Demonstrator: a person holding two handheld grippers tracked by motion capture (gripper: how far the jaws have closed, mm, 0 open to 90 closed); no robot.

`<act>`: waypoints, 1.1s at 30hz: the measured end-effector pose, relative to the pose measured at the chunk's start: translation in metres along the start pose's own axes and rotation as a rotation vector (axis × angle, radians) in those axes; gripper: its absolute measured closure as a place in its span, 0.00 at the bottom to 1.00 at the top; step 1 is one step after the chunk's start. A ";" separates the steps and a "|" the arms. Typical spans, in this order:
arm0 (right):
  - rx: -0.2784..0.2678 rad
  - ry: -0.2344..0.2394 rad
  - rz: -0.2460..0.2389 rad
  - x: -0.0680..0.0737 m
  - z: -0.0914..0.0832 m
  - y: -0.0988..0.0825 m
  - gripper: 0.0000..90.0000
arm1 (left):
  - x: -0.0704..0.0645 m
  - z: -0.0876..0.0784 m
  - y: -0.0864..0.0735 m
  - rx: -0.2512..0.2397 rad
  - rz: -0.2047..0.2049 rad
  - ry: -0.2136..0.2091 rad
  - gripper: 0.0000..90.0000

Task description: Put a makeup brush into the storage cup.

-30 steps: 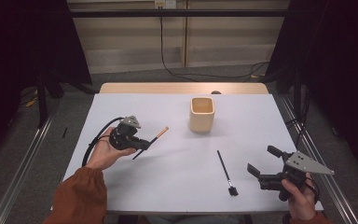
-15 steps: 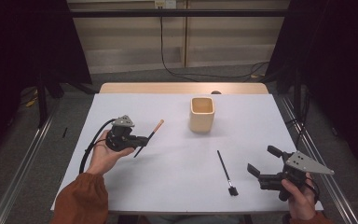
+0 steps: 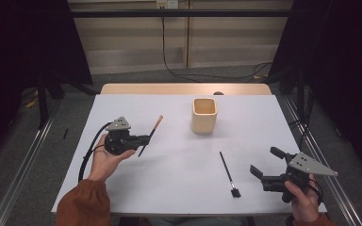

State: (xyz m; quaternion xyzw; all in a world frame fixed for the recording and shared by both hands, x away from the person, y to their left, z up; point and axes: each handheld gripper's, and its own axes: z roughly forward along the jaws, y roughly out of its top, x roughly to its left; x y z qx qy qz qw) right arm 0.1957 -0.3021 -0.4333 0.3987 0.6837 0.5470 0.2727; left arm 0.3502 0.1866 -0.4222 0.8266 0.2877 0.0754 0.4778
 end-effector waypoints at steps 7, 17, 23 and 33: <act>-0.001 0.001 0.000 0.000 0.000 0.000 0.00 | -0.002 -0.003 -0.004 -0.075 -0.010 0.016 0.93; -0.003 0.002 0.000 0.000 0.000 0.000 0.00 | -0.010 -0.016 -0.004 -0.216 -0.004 0.012 0.93; -0.002 0.004 0.002 0.000 -0.001 0.000 0.00 | -0.012 -0.022 -0.005 -0.261 -0.022 0.013 0.93; -0.007 0.009 0.001 0.001 -0.001 0.001 0.00 | -0.019 -0.027 -0.004 -0.287 -0.034 0.001 0.93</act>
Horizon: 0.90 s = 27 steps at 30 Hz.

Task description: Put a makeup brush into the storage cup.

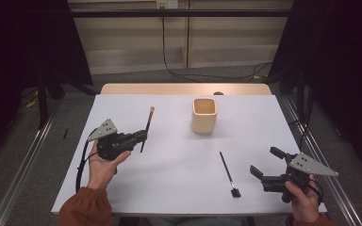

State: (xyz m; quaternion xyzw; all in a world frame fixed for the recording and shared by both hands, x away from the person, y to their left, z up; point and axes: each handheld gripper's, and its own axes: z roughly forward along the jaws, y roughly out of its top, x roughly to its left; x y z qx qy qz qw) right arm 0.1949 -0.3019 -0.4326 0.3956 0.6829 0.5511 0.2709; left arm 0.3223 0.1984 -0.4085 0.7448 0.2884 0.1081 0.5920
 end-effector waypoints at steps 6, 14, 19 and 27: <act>-0.003 0.002 0.003 0.000 0.000 0.000 0.00 | -0.005 0.002 0.000 0.015 0.009 -0.020 0.93; -0.007 -0.003 0.007 -0.001 0.000 0.000 0.00 | -0.019 0.005 0.005 0.005 0.019 -0.034 0.93; -0.016 0.005 0.012 -0.001 0.000 0.000 0.00 | -0.028 0.005 0.005 0.002 0.015 -0.045 0.93; -0.032 0.006 0.020 -0.001 -0.001 0.001 0.00 | -0.041 0.004 0.005 -0.009 0.012 -0.062 0.93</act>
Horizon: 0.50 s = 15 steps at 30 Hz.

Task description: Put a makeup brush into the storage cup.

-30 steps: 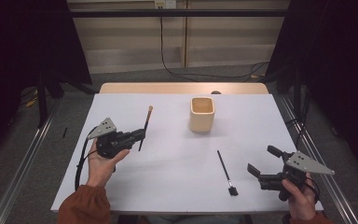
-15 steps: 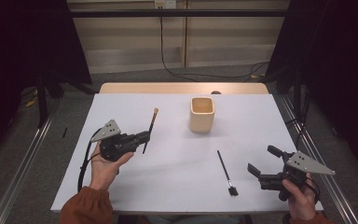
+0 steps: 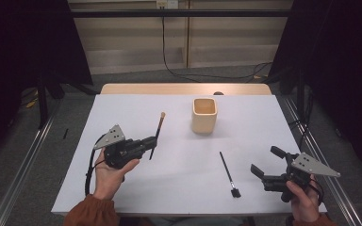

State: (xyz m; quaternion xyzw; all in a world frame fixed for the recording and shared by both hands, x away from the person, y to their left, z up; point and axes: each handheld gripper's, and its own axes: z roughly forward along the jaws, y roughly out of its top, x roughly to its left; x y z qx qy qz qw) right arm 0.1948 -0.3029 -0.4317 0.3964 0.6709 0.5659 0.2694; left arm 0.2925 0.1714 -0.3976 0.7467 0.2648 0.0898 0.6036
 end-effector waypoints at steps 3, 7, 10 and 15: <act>0.003 0.008 0.008 -0.001 0.001 -0.001 0.00 | -0.006 0.002 0.002 -0.001 0.004 -0.009 0.93; 0.003 0.017 0.014 -0.002 0.001 -0.001 0.00 | -0.012 0.006 0.004 -0.008 -0.005 -0.023 0.93; 0.001 0.023 0.018 -0.001 0.002 -0.001 0.00 | -0.016 0.011 0.007 -0.016 -0.015 -0.030 0.93; -0.001 0.047 0.042 0.000 0.004 -0.001 0.00 | -0.025 0.025 0.010 -0.013 -0.009 -0.066 0.93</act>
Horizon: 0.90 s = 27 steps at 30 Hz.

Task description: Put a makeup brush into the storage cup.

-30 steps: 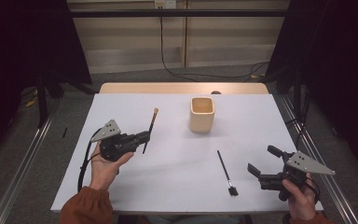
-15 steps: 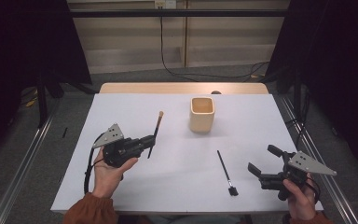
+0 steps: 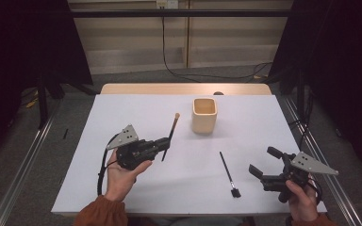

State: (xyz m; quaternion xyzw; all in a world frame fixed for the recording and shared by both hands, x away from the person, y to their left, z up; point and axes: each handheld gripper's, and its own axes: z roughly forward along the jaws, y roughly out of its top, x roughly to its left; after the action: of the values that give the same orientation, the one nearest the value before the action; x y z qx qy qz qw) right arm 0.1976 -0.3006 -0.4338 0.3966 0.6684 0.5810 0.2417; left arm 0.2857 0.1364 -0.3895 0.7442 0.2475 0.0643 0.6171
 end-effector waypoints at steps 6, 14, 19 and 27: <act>0.002 0.004 -0.007 0.001 0.000 0.001 0.00 | -0.014 0.005 0.006 0.004 0.016 -0.028 0.93; -0.011 0.043 -0.048 0.010 0.011 0.011 0.00 | -0.020 0.012 0.007 -0.006 0.026 -0.050 0.93; -0.027 0.074 -0.053 0.018 0.018 0.021 0.00 | -0.023 0.007 0.008 -0.030 0.027 -0.050 0.93; -0.046 0.156 -0.093 0.035 0.035 0.043 0.00 | -0.022 0.008 0.008 -0.033 0.020 -0.062 0.93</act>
State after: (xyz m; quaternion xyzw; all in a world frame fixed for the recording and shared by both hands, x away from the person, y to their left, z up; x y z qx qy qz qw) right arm 0.2157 -0.2511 -0.3950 0.3132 0.6893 0.6133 0.2248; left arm 0.2722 0.1188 -0.3791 0.7381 0.2196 0.0512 0.6359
